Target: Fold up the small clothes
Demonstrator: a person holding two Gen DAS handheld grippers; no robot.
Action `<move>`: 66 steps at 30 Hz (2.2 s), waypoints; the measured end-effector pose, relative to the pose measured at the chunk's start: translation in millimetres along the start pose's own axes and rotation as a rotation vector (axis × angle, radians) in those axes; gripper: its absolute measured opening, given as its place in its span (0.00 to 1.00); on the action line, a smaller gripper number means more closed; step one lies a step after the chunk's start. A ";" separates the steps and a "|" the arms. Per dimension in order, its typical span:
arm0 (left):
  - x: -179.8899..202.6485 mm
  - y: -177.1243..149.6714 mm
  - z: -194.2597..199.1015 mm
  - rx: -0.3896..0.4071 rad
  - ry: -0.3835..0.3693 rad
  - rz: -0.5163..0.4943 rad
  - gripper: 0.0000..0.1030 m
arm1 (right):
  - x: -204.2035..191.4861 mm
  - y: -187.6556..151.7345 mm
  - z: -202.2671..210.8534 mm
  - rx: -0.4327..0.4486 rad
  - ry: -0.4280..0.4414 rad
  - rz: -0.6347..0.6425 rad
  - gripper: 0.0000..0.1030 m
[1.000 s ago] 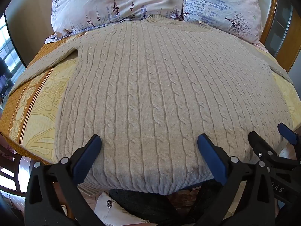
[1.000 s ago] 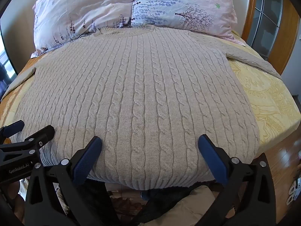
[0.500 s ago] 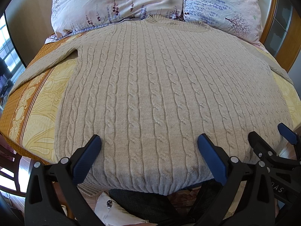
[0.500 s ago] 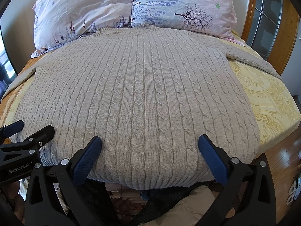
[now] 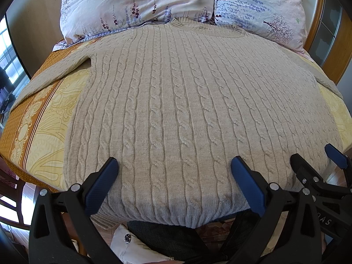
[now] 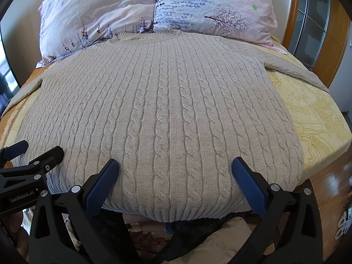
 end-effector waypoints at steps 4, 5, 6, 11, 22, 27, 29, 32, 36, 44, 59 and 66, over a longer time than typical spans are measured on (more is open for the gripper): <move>0.0 -0.1 0.0 0.000 0.000 0.000 0.98 | 0.1 -0.1 0.1 0.000 0.000 0.000 0.99; 0.0 -0.2 0.1 0.000 0.000 0.000 0.98 | 0.1 -0.1 0.1 0.000 0.000 0.000 0.99; 0.0 -0.2 0.0 0.000 0.000 0.000 0.98 | 0.1 -0.2 0.1 0.001 0.000 0.000 0.99; 0.0 -0.2 0.1 0.001 0.000 0.000 0.98 | 0.1 0.2 0.2 0.001 0.000 0.000 0.99; 0.0 1.2 -0.7 0.001 0.000 0.001 0.98 | 0.2 0.7 0.3 0.002 0.000 0.000 0.99; 0.0 -0.2 0.2 0.002 0.000 0.000 0.98 | 0.2 0.9 0.4 0.002 0.000 0.000 0.99; 0.0 0.0 0.1 0.002 0.000 0.000 0.98 | 0.3 0.9 0.5 0.002 0.000 0.000 0.99; 0.0 0.6 -0.3 0.002 0.000 0.000 0.98 | 0.3 0.8 0.7 0.003 0.000 0.000 0.99; 0.0 -0.2 0.1 0.002 0.000 0.000 0.98 | 0.4 0.8 0.9 0.003 0.000 0.000 0.99; 0.1 2.1 -1.2 0.002 0.000 0.000 0.98 | 0.5 0.6 0.9 0.004 0.000 0.000 0.99; -0.4 -2.3 1.1 0.006 -0.005 -0.018 0.98 | -2.4 8.2 1.4 0.056 0.025 0.033 0.99; 2.8 6.4 -2.3 0.007 -0.011 -0.038 0.98 | 2.4 12.8 1.1 0.132 0.106 0.055 0.99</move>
Point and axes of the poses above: each gripper's, at about its wrist camera, not at the fingertips, and z roughly against the way its jaws point, x to its right, y to its top, the point moved 3 cm from there along -z, roughly the way its jaws point, and after that the axes turned 1 degree about y, right-handed, at the moved point
